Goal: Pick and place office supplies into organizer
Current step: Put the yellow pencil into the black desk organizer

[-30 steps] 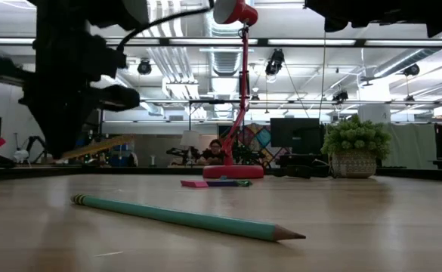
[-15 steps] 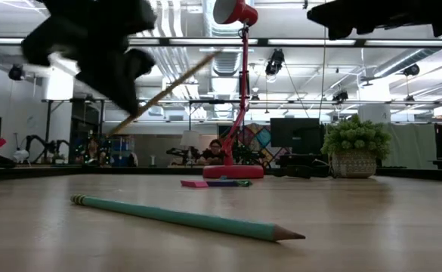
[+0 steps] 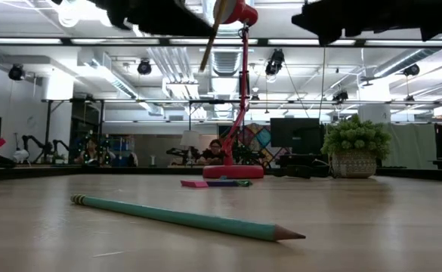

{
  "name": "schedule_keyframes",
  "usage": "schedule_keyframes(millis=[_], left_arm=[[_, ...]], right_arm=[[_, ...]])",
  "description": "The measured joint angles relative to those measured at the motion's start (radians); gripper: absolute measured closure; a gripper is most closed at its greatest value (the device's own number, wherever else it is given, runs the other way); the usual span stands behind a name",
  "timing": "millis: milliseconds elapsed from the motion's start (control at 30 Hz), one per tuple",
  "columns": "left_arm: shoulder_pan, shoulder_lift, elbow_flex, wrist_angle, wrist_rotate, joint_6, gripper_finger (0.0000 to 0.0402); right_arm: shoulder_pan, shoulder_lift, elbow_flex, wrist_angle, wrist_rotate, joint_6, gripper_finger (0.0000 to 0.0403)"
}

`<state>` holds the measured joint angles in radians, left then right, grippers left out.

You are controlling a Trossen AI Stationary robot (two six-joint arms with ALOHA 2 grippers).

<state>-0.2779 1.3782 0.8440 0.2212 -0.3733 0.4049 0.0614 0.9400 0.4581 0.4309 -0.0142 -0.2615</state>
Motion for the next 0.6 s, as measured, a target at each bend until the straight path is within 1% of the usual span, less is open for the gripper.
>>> schedule_keyframes(millis=[100, 167, 200, 300, 433, 600], left_arm=[[0.004, 0.005, 0.0, 0.085, 0.0, 0.004, 0.0401], [0.005, 0.006, 0.0, 0.116, 0.0, 0.005, 0.0401], [0.008, 0.009, 0.0, 0.13, 0.0, 0.005, 0.0401], [0.011, 0.022, -0.001, 0.15, -0.003, 0.005, 0.0401], [0.022, 0.074, -0.002, 0.224, -0.006, 0.015, 0.0401], [0.03, 0.147, -0.001, 0.33, -0.009, 0.079, 0.0401]], right_arm=[[0.005, 0.017, 0.008, 0.034, -0.075, -0.016, 0.0202], [0.018, 0.036, 0.011, 0.07, -0.136, -0.05, 0.0202], [0.027, 0.046, 0.011, 0.09, -0.147, -0.066, 0.0202], [0.051, 0.09, 0.011, 0.205, -0.146, -0.082, 0.0202], [0.064, 0.173, 0.014, 0.341, -0.145, -0.095, 0.0202], [0.063, 0.271, 0.069, 0.366, -0.142, -0.097, 0.0202]])
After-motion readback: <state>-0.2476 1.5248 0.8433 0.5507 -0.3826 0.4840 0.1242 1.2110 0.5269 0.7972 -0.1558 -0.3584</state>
